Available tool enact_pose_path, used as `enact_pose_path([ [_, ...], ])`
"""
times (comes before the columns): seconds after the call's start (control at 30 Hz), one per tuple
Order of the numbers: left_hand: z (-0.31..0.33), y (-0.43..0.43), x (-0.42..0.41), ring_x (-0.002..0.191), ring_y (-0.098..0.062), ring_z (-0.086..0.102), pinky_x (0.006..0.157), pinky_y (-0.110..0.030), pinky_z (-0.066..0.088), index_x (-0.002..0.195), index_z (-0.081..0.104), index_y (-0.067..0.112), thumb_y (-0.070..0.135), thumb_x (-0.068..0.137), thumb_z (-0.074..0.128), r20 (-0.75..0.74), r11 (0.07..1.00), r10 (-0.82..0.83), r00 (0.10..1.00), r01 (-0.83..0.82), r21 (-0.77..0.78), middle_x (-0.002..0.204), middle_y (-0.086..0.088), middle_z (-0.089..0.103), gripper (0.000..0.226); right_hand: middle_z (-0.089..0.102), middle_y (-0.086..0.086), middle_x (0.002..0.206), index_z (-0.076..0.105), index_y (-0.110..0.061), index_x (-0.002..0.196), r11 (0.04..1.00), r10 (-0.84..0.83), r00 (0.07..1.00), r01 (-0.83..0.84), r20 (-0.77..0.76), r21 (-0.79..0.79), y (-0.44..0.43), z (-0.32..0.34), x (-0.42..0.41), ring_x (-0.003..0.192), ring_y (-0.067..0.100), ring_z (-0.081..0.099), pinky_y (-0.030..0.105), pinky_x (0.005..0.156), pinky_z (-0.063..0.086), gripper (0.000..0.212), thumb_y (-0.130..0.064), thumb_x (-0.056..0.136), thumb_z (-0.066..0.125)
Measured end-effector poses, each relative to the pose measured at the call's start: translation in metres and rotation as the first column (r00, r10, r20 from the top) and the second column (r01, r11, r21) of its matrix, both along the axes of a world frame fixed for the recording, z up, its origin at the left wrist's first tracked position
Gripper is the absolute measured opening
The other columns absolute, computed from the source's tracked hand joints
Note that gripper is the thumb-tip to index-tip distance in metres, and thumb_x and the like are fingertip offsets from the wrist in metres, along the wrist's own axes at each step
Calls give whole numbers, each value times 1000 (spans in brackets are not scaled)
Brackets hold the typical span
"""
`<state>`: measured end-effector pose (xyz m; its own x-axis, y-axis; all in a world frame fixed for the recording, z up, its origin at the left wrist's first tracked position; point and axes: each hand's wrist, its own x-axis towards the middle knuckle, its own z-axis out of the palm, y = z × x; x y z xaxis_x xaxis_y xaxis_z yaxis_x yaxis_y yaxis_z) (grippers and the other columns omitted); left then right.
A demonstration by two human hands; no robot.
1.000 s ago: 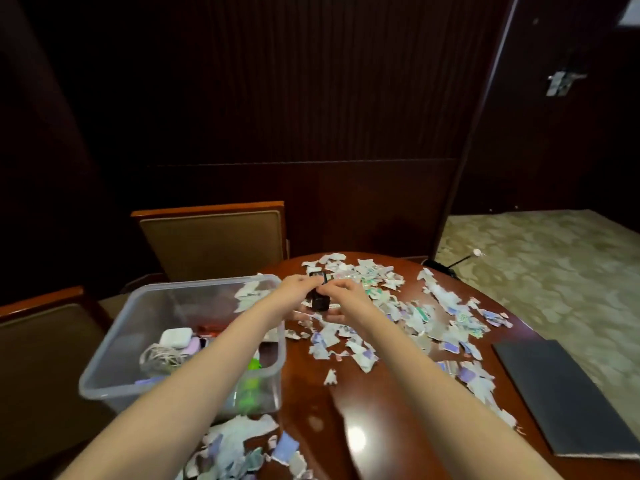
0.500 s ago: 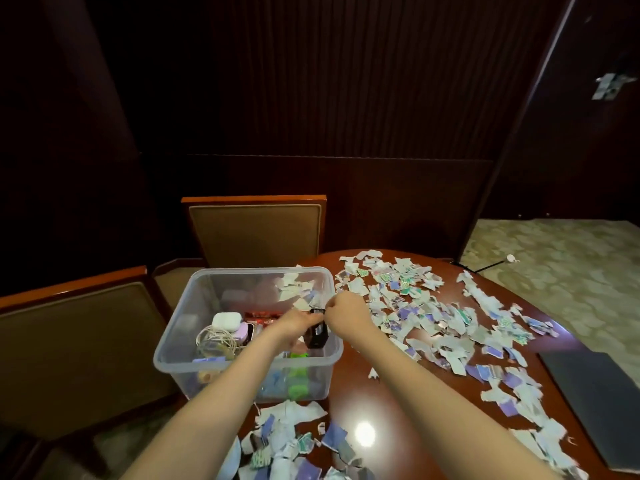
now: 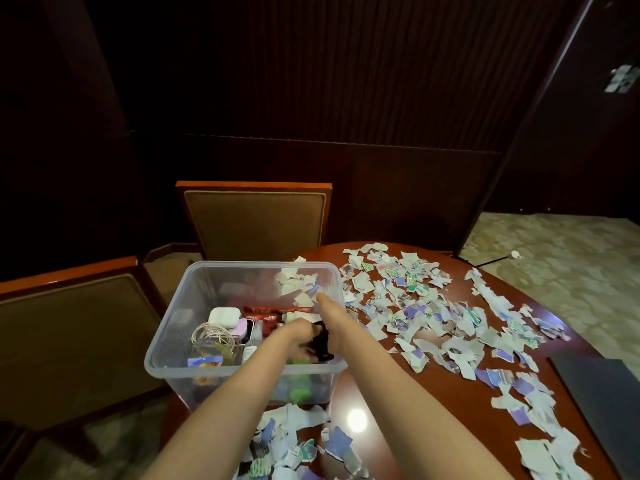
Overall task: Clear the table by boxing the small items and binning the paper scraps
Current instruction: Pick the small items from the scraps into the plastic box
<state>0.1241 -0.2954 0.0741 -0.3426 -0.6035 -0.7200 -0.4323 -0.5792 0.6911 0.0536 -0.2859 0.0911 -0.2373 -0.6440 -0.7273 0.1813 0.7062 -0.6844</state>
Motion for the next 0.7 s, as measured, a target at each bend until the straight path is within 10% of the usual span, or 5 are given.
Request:
enact_pose_path([
  [0.3, -10, -10, -3, 77, -19, 58, 60, -21, 47, 86, 56, 5, 4, 99, 34, -13, 994, -28, 1000, 29, 106, 78, -7, 56, 26, 48, 17, 136, 35, -8, 141, 997, -63, 998, 64, -15, 48, -9, -16, 9, 123, 30, 48, 42, 106, 40, 66, -55, 96, 25],
  [0.43, -13, -12, -1, 126, -28, 49, 97, -29, 44, 127, 50, -4, 5, 100, 30, 19, 993, -41, 999, 39, 108, 116, -16, 60, 35, 51, 17, 131, 37, -7, 139, 993, -96, 995, 96, 0, 62, -11, -22, 14, 120, 31, 51, 42, 103, 43, 69, -58, 93, 30],
  [0.6, -12, -10, -1, 105, -22, 50, 103, -30, 39, 99, 57, -2, 5, 100, 30, 44, 995, -35, 998, 30, 96, 91, -8, 58, 28, 54, 17, 130, 43, -7, 136, 990, -123, 991, 119, 54, 71, -8, -21, 13, 120, 30, 52, 41, 105, 42, 67, -58, 92, 35],
  [0.7, -11, -9, -1, 118, -26, 53, 99, -31, 42, 121, 53, -4, 6, 100, 31, 54, 997, -33, 998, 29, 77, 122, -14, 58, 33, 53, 16, 132, 43, -9, 137, 993, -103, 993, 100, 55, 65, -9, -22, 13, 121, 30, 51, 41, 106, 41, 68, -59, 92, 34],
])
